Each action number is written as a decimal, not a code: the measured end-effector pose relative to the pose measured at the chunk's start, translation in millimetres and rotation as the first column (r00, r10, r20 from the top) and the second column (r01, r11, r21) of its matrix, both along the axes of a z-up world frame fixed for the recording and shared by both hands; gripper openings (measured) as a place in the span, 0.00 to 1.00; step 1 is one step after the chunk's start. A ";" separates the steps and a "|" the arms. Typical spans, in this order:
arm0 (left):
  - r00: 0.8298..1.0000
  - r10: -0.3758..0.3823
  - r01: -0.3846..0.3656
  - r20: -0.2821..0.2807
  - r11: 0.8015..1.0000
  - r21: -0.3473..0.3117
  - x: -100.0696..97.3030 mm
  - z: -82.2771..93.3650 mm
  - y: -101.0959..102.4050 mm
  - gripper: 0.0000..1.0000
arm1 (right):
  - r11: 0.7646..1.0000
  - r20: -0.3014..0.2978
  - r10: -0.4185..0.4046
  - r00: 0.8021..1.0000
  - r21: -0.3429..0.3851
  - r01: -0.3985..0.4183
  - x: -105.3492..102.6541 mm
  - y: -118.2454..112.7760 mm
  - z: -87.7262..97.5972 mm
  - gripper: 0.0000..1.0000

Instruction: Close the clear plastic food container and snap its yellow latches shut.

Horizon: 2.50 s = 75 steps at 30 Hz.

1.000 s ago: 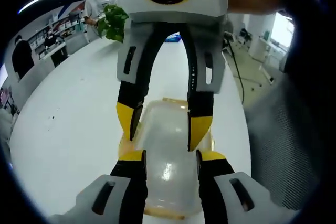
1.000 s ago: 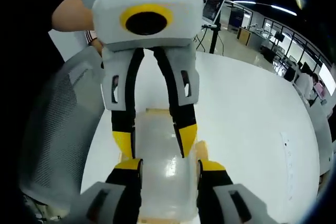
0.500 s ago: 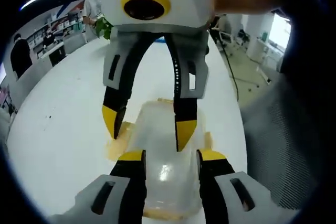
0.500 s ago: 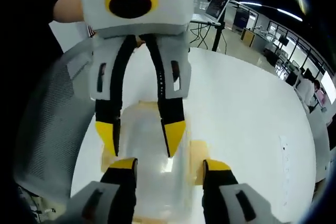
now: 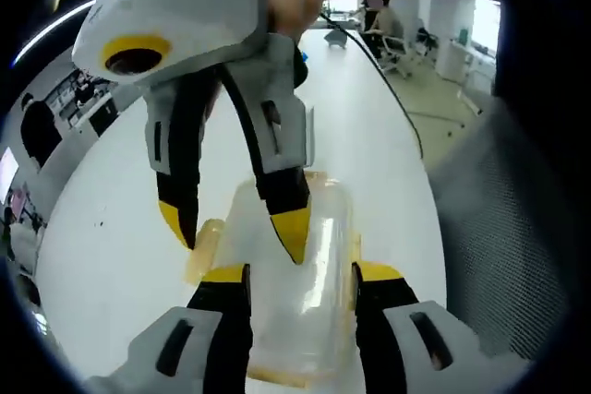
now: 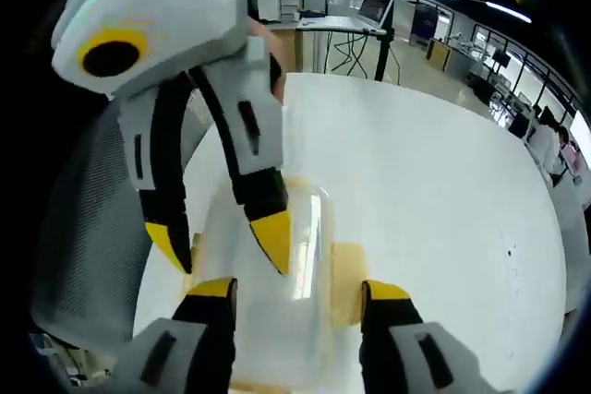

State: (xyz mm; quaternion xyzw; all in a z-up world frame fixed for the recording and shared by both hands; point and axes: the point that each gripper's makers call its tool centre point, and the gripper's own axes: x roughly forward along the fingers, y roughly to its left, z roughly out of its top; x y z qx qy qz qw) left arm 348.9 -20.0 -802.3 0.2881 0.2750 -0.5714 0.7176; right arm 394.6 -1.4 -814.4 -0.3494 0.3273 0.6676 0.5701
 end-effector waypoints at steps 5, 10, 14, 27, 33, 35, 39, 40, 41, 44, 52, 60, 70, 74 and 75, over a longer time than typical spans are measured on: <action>1.000 0.011 -0.011 0.020 1.000 -0.001 -8.4 -0.2 -2.4 0.28 | 1.000 -0.053 -0.004 0.999 -0.006 0.004 0.0 -1.3 -2.4 0.52; 1.000 0.023 -0.023 0.022 1.000 -0.008 -12.6 -0.5 -3.9 0.31 | 1.000 -0.102 -0.003 0.995 -0.016 0.001 -3.0 -2.0 -3.7 0.51; 0.999 0.001 -0.002 0.039 0.999 0.033 -21.6 -11.3 -1.1 0.45 | 1.000 -0.130 0.004 0.991 -0.024 -0.007 -3.5 -1.9 -5.1 0.49; 0.972 -0.021 -0.002 0.232 0.995 0.101 -11.5 -14.6 0.0 0.34 | 0.998 -0.191 -0.004 0.982 -0.055 -0.006 -7.6 -3.3 -7.0 0.45; 0.972 -0.076 0.055 0.222 0.993 0.100 -13.3 -14.2 -1.1 0.32 | 0.998 -0.192 -0.018 0.981 -0.067 0.005 -10.3 -4.2 -7.9 0.44; 0.971 -0.108 0.088 0.211 0.991 0.102 -13.8 -14.4 -1.2 0.31 | 0.998 -0.204 -0.032 0.978 -0.067 0.019 -11.0 -4.1 -8.8 0.43; 0.973 -0.113 0.094 0.203 0.990 0.103 -12.8 -14.5 -1.7 0.30 | 0.996 -0.206 -0.038 0.978 -0.087 0.020 -11.2 -2.9 -9.1 0.42; 0.973 -0.111 0.092 0.202 0.991 0.102 -12.9 -14.7 -1.3 0.30 | 0.995 -0.204 -0.040 0.978 -0.094 0.021 -11.4 -2.7 -9.2 0.42; 0.973 -0.112 0.092 0.204 0.990 0.104 -12.7 -15.0 -1.4 0.30 | 0.995 -0.202 -0.041 0.978 -0.099 0.021 -11.5 -2.4 -9.4 0.42; 0.971 -0.074 0.050 0.228 0.992 0.112 -5.4 -16.3 1.1 0.28 | 0.992 -0.216 -0.057 0.975 -0.119 0.031 -13.2 -3.6 -8.9 0.42; 0.970 -0.101 0.085 0.220 0.993 0.082 -17.6 -16.1 0.6 0.28 | 0.990 -0.261 -0.082 0.962 -0.137 0.047 -17.7 -8.3 -10.9 0.40; 0.963 -0.121 0.102 0.242 0.991 0.089 -22.6 -13.1 -2.4 0.32 | 0.991 -0.282 -0.081 0.956 -0.123 0.047 -16.2 -6.3 -10.1 0.43; 0.974 -0.106 0.077 0.201 0.986 0.146 -25.1 0.3 1.2 0.34 | 0.995 -0.206 -0.017 0.978 -0.099 -0.004 -13.5 -4.2 0.8 0.50; 0.976 -0.093 0.066 0.199 0.988 0.137 -22.0 1.0 1.7 0.36 | 0.997 -0.207 -0.009 0.978 -0.074 -0.007 -12.9 1.6 4.6 0.49; 0.978 -0.085 0.060 0.190 0.990 0.130 -23.1 0.9 0.9 0.36 | 0.996 -0.190 0.008 0.982 -0.082 -0.024 -12.3 0.3 3.4 0.49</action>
